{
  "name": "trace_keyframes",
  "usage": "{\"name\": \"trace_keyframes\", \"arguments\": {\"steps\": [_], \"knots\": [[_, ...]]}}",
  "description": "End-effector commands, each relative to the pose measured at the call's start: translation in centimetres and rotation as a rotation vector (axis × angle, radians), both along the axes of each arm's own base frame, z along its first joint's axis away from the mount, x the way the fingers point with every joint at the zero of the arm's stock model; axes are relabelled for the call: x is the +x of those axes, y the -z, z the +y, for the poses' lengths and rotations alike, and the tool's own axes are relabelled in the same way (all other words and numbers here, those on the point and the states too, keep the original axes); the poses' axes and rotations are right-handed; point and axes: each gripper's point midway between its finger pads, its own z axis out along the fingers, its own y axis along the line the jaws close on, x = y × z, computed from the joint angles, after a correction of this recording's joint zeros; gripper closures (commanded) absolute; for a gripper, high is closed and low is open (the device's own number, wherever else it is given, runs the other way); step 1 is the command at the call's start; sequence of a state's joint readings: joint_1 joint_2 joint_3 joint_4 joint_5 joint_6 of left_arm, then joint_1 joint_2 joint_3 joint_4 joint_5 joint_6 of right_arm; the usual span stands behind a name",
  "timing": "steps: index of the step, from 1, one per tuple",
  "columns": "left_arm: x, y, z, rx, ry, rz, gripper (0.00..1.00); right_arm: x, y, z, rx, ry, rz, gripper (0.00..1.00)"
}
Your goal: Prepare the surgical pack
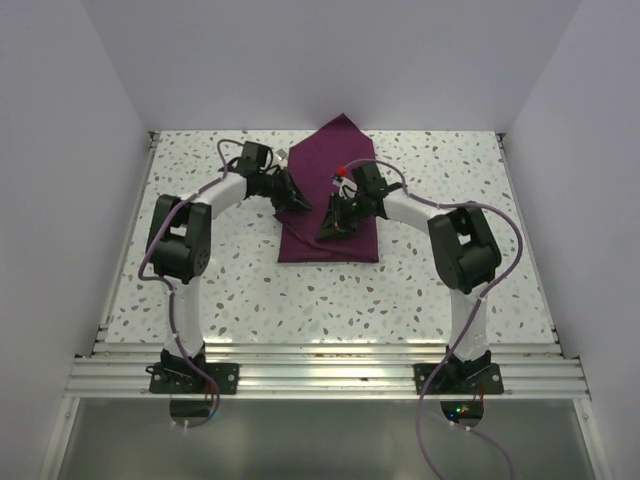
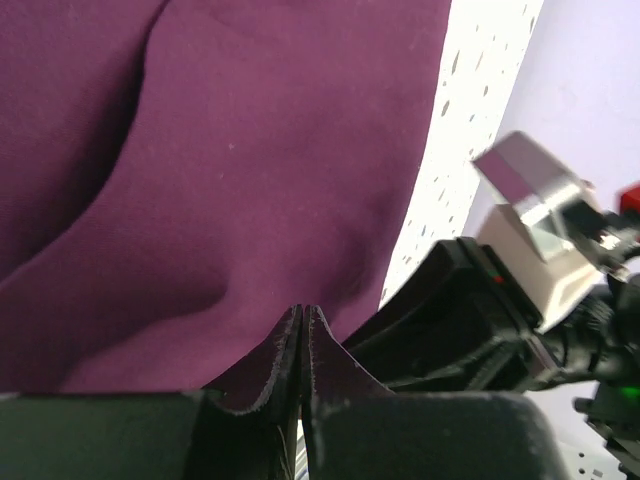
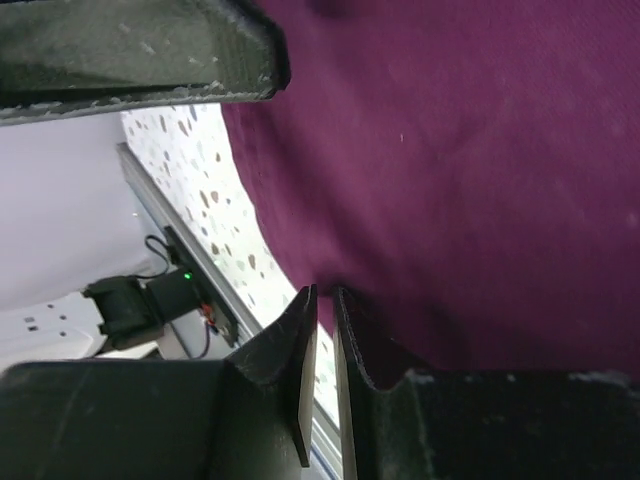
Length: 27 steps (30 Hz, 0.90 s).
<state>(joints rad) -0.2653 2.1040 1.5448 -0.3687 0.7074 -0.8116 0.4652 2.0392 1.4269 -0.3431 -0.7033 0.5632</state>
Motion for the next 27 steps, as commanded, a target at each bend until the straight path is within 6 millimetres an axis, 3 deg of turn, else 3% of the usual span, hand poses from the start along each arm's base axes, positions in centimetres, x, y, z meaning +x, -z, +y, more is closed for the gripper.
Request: {"name": "trace_keyframes", "arguments": {"steps": [1, 6, 12, 15, 19, 23, 24, 25, 27], "knots": [[1.6, -1.3, 0.3, -0.044, -0.019, -0.054, 0.95, 1.5, -3.1, 2.5, 0.176, -0.009, -0.017, 0.85], [1.5, 0.8, 0.5, -0.01, -0.011, -0.006, 0.95, 0.2, -1.0, 2.2, 0.155, -0.032, 0.04, 0.85], [1.7, 2.9, 0.4, 0.004, -0.007, 0.036, 0.95, -3.7, 1.7, -1.1, 0.07, -0.029, 0.106, 0.86], [2.0, 3.3, 0.4, 0.008, -0.006, 0.036, 0.95, -4.9, 1.7, -2.4, 0.066, -0.015, 0.111, 0.87], [2.1, 2.2, 0.3, 0.017, 0.008, 0.014, 0.95, -5.2, 0.1, -3.7, 0.078, 0.005, 0.087, 0.87], [0.8, 0.1, 0.5, 0.02, 0.019, -0.013, 0.92, -3.4, -2.6, -5.8, 0.11, 0.072, 0.048, 0.87], [0.5, -1.5, 0.4, 0.01, 0.021, -0.045, 0.92, -2.9, -3.1, -6.2, 0.114, 0.082, 0.039, 0.87], [-0.4, -1.2, 0.6, 0.013, 0.019, -0.028, 0.91, -2.5, -3.4, -6.5, 0.117, 0.089, 0.032, 0.87], [-1.2, -2.5, 0.2, 0.0, 0.026, -0.054, 0.9, -1.3, -3.7, -7.5, 0.109, 0.11, 0.017, 0.87]]}}
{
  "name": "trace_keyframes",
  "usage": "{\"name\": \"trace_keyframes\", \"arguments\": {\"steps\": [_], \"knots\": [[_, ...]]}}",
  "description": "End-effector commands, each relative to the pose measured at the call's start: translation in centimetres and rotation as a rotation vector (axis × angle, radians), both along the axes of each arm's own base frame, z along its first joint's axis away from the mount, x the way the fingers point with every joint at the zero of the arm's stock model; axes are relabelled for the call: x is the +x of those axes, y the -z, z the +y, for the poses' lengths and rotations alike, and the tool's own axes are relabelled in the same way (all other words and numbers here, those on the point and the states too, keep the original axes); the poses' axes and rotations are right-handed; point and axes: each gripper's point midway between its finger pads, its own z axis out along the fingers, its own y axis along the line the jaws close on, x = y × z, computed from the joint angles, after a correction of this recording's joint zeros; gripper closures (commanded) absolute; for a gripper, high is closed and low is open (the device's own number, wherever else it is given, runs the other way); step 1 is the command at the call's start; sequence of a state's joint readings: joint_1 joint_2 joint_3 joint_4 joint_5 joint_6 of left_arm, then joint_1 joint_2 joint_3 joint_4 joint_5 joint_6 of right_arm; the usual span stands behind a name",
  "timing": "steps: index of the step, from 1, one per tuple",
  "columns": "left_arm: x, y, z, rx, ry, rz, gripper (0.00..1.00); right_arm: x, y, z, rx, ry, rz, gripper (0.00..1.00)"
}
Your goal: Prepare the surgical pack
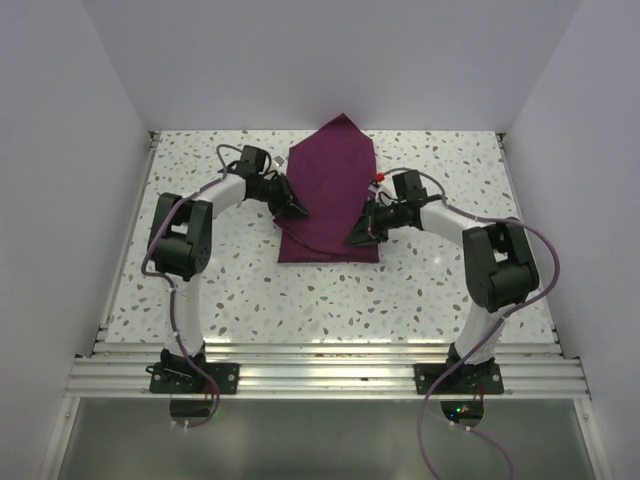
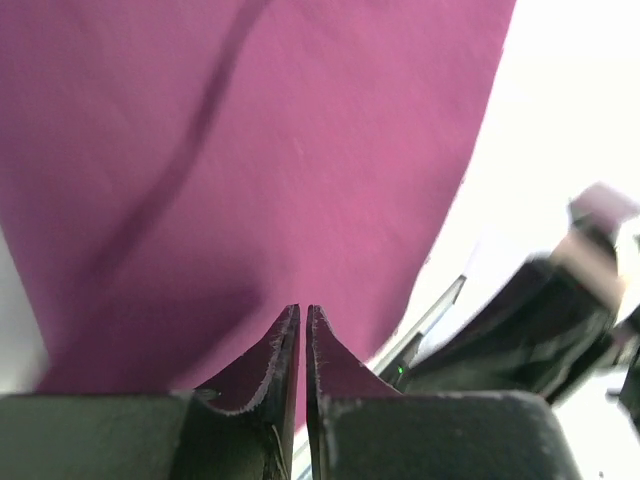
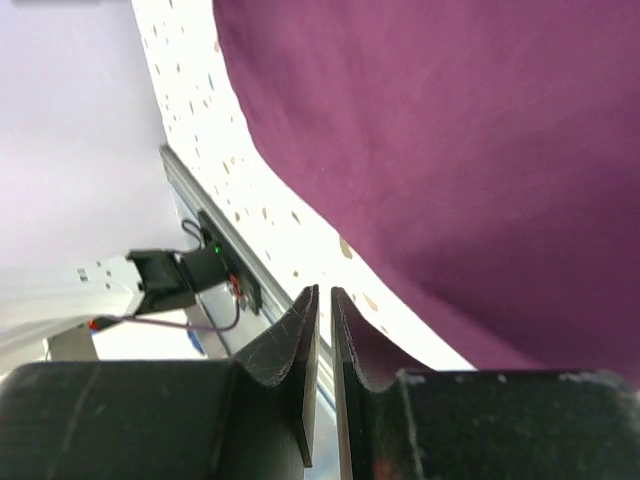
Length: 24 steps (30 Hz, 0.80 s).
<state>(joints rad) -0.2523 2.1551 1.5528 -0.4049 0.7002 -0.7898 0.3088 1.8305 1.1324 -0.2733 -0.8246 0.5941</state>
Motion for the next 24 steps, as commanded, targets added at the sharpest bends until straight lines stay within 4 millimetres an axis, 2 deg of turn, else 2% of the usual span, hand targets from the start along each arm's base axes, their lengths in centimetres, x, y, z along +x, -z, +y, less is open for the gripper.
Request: {"name": "trace_keyframes", "arguments": {"steps": [1, 3, 5, 8, 10, 11, 15, 16, 19, 22, 23, 24], "knots": [[-1.8, -4.7, -0.7, -0.034, 0.033, -0.099, 0.89, 2.0, -1.7, -1.6, 0.007, 0.026, -0.047, 0.87], [-2.9, -4.8, -1.4, -0.04, 0.049, -0.097, 0.89, 2.6, -1.1, -2.1, 0.001, 0.042, -0.031, 0.87], [-4.4, -3.7, -2.3, -0.047, 0.074, -0.073, 0.89, 2.9, -0.3, -2.8, -0.001, 0.061, -0.013, 0.87], [-6.2, -2.0, -3.1, -0.035, 0.101, -0.042, 0.89, 1.7, 1.7, -3.9, -0.022, 0.081, 0.032, 0.87], [-7.1, -0.6, -3.1, -0.017, 0.105, -0.02, 0.89, 1.3, 2.6, -4.8, -0.035, 0.097, 0.045, 0.88], [-7.4, -0.1, -3.0, -0.011, 0.105, -0.01, 0.9, 0.4, 3.3, -5.1, -0.043, 0.102, 0.065, 0.88], [-8.4, 1.3, -2.1, 0.033, 0.106, 0.009, 0.91, -0.8, 4.8, -6.5, -0.087, 0.145, 0.108, 0.89], [-8.6, 1.5, -2.0, 0.042, 0.113, 0.007, 0.91, -0.7, 4.8, -6.7, -0.091, 0.152, 0.103, 0.89], [-8.7, 0.8, -1.6, 0.055, 0.118, -0.008, 0.91, 0.5, 3.1, -6.5, -0.082, 0.151, 0.044, 0.89], [-8.7, 0.1, -1.5, 0.068, 0.126, -0.028, 0.91, 3.5, 0.3, -6.2, -0.065, 0.177, -0.042, 0.89], [-8.6, -0.2, -1.5, 0.065, 0.127, -0.033, 0.91, 5.1, -1.2, -5.9, -0.046, 0.198, -0.075, 0.89], [-8.5, -0.5, -1.6, 0.061, 0.13, -0.039, 0.91, 6.4, -1.6, -5.7, -0.031, 0.211, -0.101, 0.89]]}}
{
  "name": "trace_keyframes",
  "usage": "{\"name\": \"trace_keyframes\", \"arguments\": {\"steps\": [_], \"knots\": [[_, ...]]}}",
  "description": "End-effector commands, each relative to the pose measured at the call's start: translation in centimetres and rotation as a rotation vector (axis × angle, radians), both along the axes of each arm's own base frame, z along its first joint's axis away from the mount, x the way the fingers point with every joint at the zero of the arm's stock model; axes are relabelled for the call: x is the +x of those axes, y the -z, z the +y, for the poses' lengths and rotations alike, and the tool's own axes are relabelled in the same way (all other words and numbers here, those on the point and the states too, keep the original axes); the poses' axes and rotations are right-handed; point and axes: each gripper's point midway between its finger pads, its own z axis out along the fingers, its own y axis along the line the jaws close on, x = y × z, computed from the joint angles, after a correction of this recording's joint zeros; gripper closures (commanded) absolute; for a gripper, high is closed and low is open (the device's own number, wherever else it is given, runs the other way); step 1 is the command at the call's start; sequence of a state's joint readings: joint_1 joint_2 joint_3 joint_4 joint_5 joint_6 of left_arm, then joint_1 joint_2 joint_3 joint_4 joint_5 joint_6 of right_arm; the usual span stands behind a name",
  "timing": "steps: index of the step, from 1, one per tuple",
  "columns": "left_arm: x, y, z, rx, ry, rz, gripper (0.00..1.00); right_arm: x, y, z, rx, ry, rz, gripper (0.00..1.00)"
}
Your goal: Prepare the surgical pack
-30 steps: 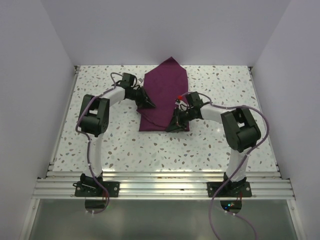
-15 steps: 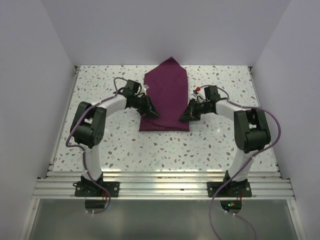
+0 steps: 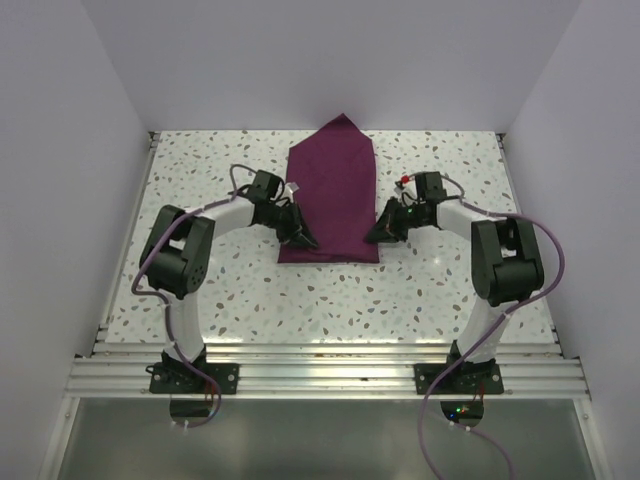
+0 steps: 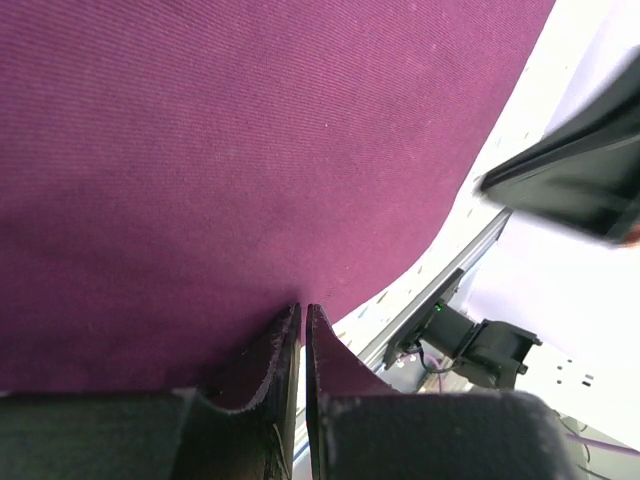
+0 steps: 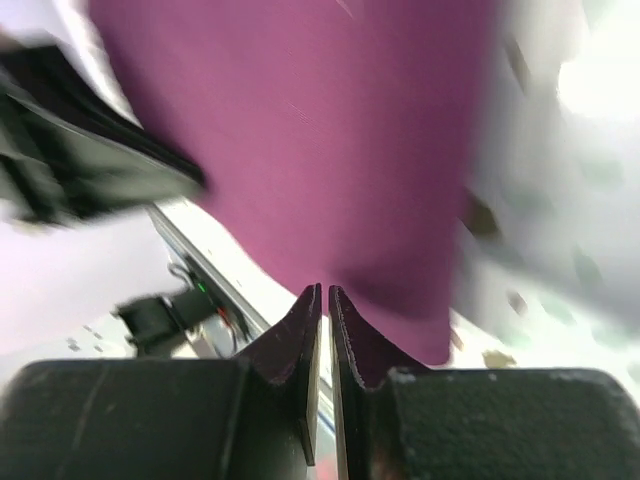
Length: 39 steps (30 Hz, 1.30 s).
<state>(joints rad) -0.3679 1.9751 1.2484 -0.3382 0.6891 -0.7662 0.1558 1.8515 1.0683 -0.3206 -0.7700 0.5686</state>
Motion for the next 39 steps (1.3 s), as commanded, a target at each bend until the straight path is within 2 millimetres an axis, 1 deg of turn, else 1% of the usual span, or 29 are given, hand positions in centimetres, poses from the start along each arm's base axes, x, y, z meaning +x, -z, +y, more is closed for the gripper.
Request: {"name": "trace_keyframes", "arguments": {"steps": [1, 2, 3, 4, 5, 6, 7, 8, 9, 10, 11, 12, 13, 14, 15, 16, 17, 18, 22, 23, 24, 26, 27, 29, 30, 32, 36, 38, 39], "knots": [[1.3, -2.5, 0.7, 0.016, 0.0, -0.098, 0.91, 6.3, -5.5, 0.6, 0.038, 0.056, -0.217, 0.89], [1.8, -2.9, 0.7, 0.01, -0.004, -0.11, 0.9, 8.3, -6.9, 1.0, 0.063, 0.077, -0.259, 0.89], [2.5, -3.3, 0.8, 0.003, -0.012, -0.127, 0.9, 9.3, -7.3, 1.3, 0.076, 0.089, -0.271, 0.89], [3.9, -4.2, 0.7, -0.016, -0.027, -0.159, 0.89, 10.3, -6.0, 1.6, 0.09, 0.098, -0.246, 0.89], [4.9, -4.7, 1.2, -0.043, -0.046, -0.163, 0.88, 11.9, -6.9, 2.0, 0.122, 0.123, -0.253, 0.89], [5.9, -4.1, 1.5, -0.061, -0.061, -0.148, 0.88, 13.2, -7.1, 2.3, 0.141, 0.132, -0.277, 0.88], [7.7, -5.2, 1.4, -0.098, -0.081, -0.181, 0.87, 14.1, -6.6, 2.6, 0.152, 0.14, -0.269, 0.88], [9.2, -5.3, 2.3, -0.103, -0.112, -0.188, 0.88, 15.7, -6.0, 2.9, 0.171, 0.165, -0.249, 0.88], [10.2, -4.1, 2.5, -0.096, -0.125, -0.179, 0.87, 17.0, -5.9, 3.1, 0.191, 0.18, -0.279, 0.88], [12.2, -5.2, 2.7, -0.118, -0.138, -0.227, 0.87, 17.8, -5.6, 3.3, 0.204, 0.192, -0.278, 0.88], [13.0, -5.1, 2.7, -0.124, -0.144, -0.231, 0.87, 18.9, -4.6, 3.5, 0.222, 0.217, -0.252, 0.88], [13.7, -3.5, 2.7, -0.121, -0.149, -0.205, 0.87, 19.8, -4.6, 3.6, 0.239, 0.228, -0.271, 0.88], [15.0, -4.3, 2.5, -0.147, -0.148, -0.232, 0.87, 20.3, -4.2, 3.8, 0.247, 0.235, -0.265, 0.88], [15.4, -3.8, 2.3, -0.15, -0.15, -0.23, 0.87, 21.1, -4.1, 3.9, 0.259, 0.248, -0.261, 0.88], [15.8, -2.4, 2.3, -0.144, -0.153, -0.209, 0.87, 21.4, -2.6, 4.0, 0.252, 0.254, -0.243, 0.88], [16.6, -2.5, 2.2, -0.156, -0.164, -0.227, 0.87, 21.7, -1.9, 3.9, 0.24, 0.269, -0.235, 0.88], [16.9, -2.1, 2.3, -0.16, -0.172, -0.228, 0.87, 22.1, -1.7, 3.8, 0.23, 0.27, -0.245, 0.88], [17.0, -0.9, 2.3, -0.155, -0.181, -0.211, 0.87, 22.2, -0.6, 3.7, 0.219, 0.274, -0.23, 0.88], [18.6, 0.5, 2.0, -0.193, -0.227, -0.212, 0.87, 22.9, 1.4, 2.7, 0.143, 0.319, -0.215, 0.88], [18.7, 1.3, 2.1, -0.188, -0.237, -0.196, 0.87, 23.2, 2.5, 1.7, 0.065, 0.36, -0.207, 0.88], [19.6, 0.9, 1.9, -0.2, -0.245, -0.226, 0.87, 23.4, 2.6, 1.2, 0.034, 0.38, -0.21, 0.88], [20.2, 1.3, 2.0, -0.196, -0.26, -0.224, 0.87, 23.8, 3.1, -0.2, -0.029, 0.421, -0.219, 0.87], [20.6, 1.3, 2.0, -0.2, -0.263, -0.224, 0.87, 23.5, 4.3, -1.2, -0.102, 0.455, -0.184, 0.87], [20.9, 1.5, 2.2, -0.197, -0.275, -0.224, 0.87, 23.5, 5.1, -3.0, -0.201, 0.489, -0.168, 0.87], [21.1, 1.4, 2.2, -0.198, -0.276, -0.227, 0.87, 23.0, 6.2, -4.2, -0.263, 0.515, -0.132, 0.86], [21.1, 1.6, 2.3, -0.198, -0.277, -0.219, 0.87, 23.1, 7.2, -5.3, -0.293, 0.534, -0.102, 0.86], [20.6, 2.5, 2.4, -0.186, -0.273, -0.2, 0.87, 23.6, 7.8, -6.3, -0.303, 0.559, -0.096, 0.85], [20.3, 2.8, 2.5, -0.184, -0.275, -0.191, 0.87, 24.6, 6.8, -5.4, -0.207, 0.544, -0.131, 0.83], [20.2, 2.9, 2.5, -0.185, -0.274, -0.188, 0.87, 25.6, 7.4, -4.7, -0.164, 0.532, -0.157, 0.83]]}}
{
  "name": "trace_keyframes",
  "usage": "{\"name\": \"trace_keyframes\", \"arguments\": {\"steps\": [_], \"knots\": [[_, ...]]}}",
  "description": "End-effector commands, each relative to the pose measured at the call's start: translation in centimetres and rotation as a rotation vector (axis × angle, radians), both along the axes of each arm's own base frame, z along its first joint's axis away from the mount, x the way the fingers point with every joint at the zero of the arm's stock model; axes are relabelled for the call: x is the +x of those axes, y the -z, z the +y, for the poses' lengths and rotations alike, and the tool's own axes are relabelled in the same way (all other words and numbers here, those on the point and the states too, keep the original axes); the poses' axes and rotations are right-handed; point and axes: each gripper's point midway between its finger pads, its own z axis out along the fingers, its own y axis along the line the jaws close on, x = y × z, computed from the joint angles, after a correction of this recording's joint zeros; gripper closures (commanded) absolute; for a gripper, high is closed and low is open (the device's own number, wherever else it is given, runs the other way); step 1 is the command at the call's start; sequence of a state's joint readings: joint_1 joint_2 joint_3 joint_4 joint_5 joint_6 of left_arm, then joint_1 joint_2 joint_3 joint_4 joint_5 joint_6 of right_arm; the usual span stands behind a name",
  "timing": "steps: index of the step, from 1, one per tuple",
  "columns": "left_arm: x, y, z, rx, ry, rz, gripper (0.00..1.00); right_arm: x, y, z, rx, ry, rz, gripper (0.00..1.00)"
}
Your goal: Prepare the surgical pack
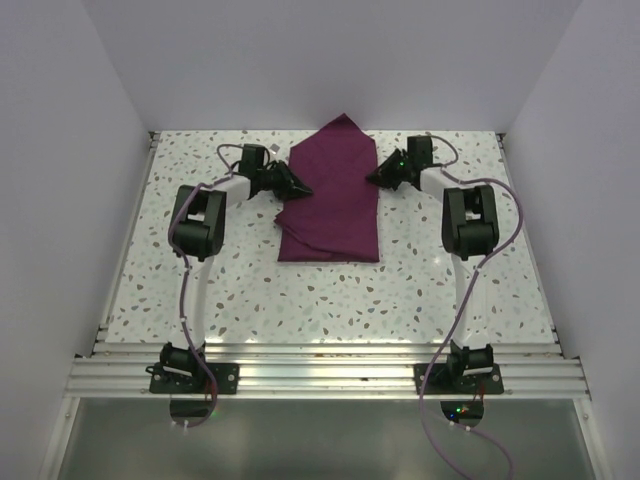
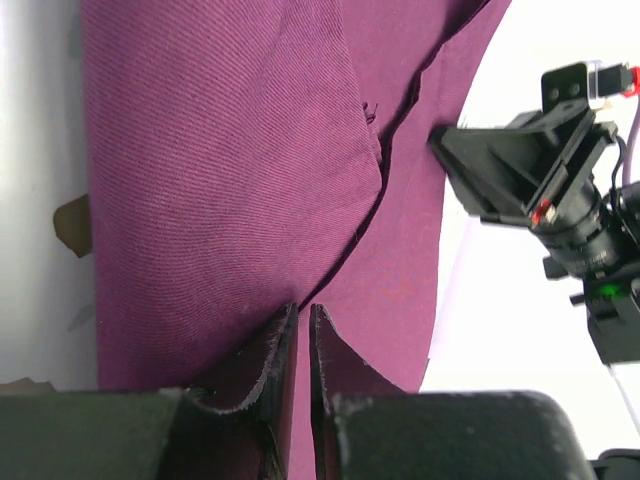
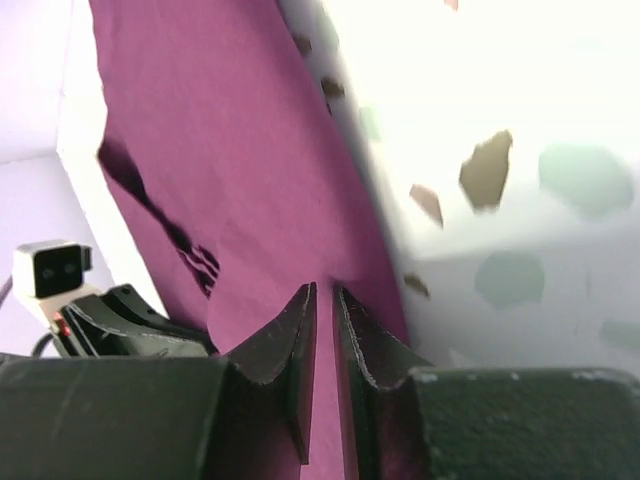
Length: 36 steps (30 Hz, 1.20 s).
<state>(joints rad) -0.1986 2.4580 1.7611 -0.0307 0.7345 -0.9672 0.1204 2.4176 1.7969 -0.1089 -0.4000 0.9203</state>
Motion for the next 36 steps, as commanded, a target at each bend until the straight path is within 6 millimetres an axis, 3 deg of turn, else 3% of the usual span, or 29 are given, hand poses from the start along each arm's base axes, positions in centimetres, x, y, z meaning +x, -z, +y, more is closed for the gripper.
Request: {"name": "trace_keyframes", "arguments": {"steps": [1, 2, 3, 5, 6, 7, 9, 10, 12, 15, 17, 20, 25, 26, 27, 32, 36], "knots": [[0.9, 0.3, 0.4, -0.004, -0.019, -0.025, 0.87, 1.1, 4.3, -1.9, -0.028, 0.032, 0.03, 0.83], [0.9, 0.3, 0.4, -0.006, -0.021, -0.026, 0.87, 2.5, 2.7, -1.0, 0.023, 0.014, -0.007, 0.82], [1.1, 0.3, 0.3, -0.012, -0.028, -0.026, 0.87, 2.7, 3.9, -0.6, 0.05, 0.012, 0.003, 0.82], [1.1, 0.4, 0.3, -0.017, -0.037, -0.022, 0.87, 4.4, 1.9, 1.0, 0.149, 0.004, -0.086, 0.82], [1.2, 0.3, 0.3, -0.025, -0.043, -0.022, 0.87, 4.6, 2.0, 2.0, 0.171, -0.01, -0.097, 0.82], [1.1, 0.4, 0.3, -0.028, -0.044, -0.017, 0.87, 5.5, 0.4, 2.8, 0.19, -0.034, -0.141, 0.82], [0.9, 0.5, 0.3, -0.03, -0.048, -0.014, 0.87, 5.9, -0.1, 4.9, 0.199, -0.079, -0.171, 0.81], [0.9, 0.5, 0.4, -0.029, -0.05, -0.014, 0.87, 6.9, -2.3, 5.7, 0.195, -0.101, -0.231, 0.81], [0.7, 0.8, 0.4, -0.025, -0.05, -0.007, 0.87, 7.4, -3.3, 7.2, 0.179, -0.12, -0.248, 0.8], [0.4, 1.0, 0.6, -0.018, -0.054, 0.001, 0.87, 7.9, -3.6, 7.4, 0.151, -0.108, -0.26, 0.8], [0.4, 1.2, 0.6, -0.016, -0.059, 0.008, 0.87, 8.1, -3.2, 6.8, 0.139, -0.078, -0.25, 0.8], [0.5, 1.1, 0.7, -0.013, -0.069, 0.009, 0.87, 7.7, -0.8, 4.7, 0.036, -0.023, -0.168, 0.79], [0.5, 1.0, 1.0, 0.0, -0.082, 0.009, 0.87, 6.2, 2.8, -1.3, -0.168, 0.093, -0.029, 0.8], [0.4, 1.2, 1.0, 0.002, -0.083, 0.012, 0.87, 6.1, 1.9, -2.0, -0.178, 0.105, -0.04, 0.8], [0.4, 1.2, 1.0, 0.003, -0.084, 0.013, 0.87, 5.4, 3.3, -3.4, -0.188, 0.123, -0.006, 0.8], [0.0, 1.8, 1.1, 0.003, -0.084, 0.028, 0.87, 5.4, 3.4, -6.6, -0.162, 0.157, -0.005, 0.79], [-0.1, 2.0, 1.2, 0.001, -0.08, 0.028, 0.87, 6.4, 3.3, -6.7, -0.115, 0.128, -0.03, 0.77]]}}
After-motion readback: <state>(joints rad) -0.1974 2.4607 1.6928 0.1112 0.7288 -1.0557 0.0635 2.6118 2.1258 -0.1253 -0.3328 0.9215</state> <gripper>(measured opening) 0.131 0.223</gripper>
